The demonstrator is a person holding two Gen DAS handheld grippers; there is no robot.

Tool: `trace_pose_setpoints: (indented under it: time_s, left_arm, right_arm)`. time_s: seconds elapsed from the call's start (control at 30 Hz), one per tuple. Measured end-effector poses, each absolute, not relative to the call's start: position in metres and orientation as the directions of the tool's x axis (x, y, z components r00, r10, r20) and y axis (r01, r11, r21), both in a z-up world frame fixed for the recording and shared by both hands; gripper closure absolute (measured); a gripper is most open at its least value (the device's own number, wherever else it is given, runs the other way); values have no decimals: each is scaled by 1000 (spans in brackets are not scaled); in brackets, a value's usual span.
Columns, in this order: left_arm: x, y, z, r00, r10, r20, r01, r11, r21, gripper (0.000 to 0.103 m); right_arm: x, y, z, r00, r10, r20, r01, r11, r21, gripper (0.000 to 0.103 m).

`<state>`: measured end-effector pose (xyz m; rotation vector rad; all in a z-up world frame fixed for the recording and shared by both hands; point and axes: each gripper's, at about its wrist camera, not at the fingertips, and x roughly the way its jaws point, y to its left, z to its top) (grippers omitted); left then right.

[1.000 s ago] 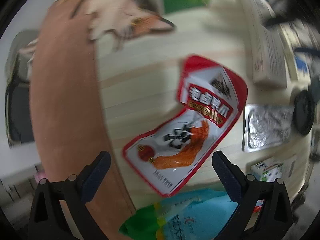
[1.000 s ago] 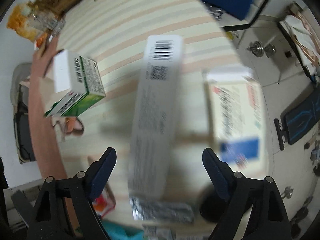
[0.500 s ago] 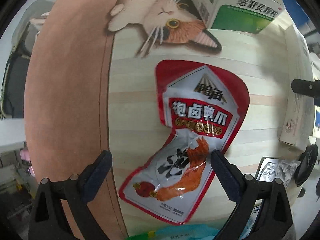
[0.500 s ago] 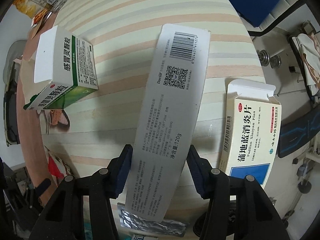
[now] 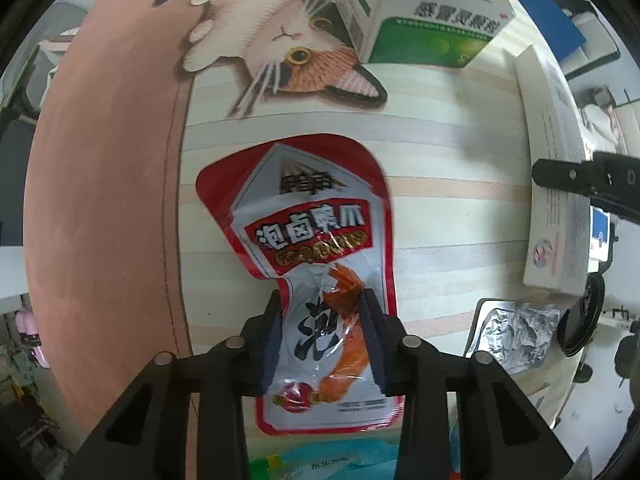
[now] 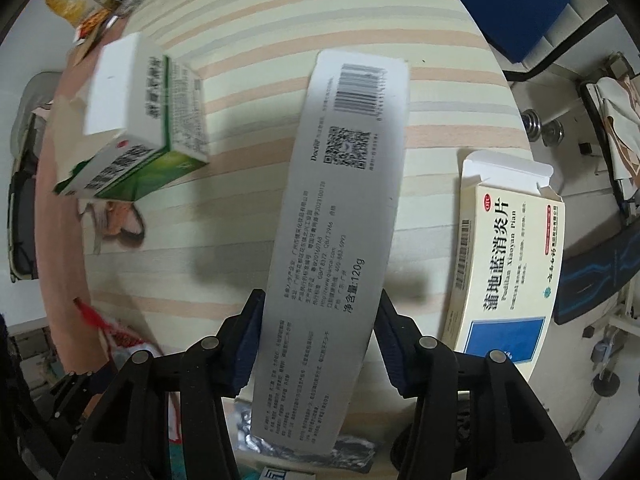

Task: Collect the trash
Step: 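Grasp the red snack packet with the left tool while the right tool grasps the white toothpaste box, then lift the red packet and white box and carry both toward the trash bin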

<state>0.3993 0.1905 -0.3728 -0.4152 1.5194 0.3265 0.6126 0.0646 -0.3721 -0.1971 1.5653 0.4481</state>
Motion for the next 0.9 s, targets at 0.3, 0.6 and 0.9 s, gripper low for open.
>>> trace_pose_setpoints:
  time_s: [0.3,0.6,0.9]
  left_arm:
    - [379,215,-352,120,-72,-990,-531,838,-125,87]
    - [351,241,-374,155,-187,-970,-640,729,-243,42]
    - [362,203,-359,92,74,-993,-622,783,1,77]
  right_arm:
    - [584,65,-337,-8,217,-976,-435,878,199,49]
    - [586,49,-344,-15,213,-977,-401,894,201,50]
    - [590,57,-363,-13,184,-983,-405,898,173,50]
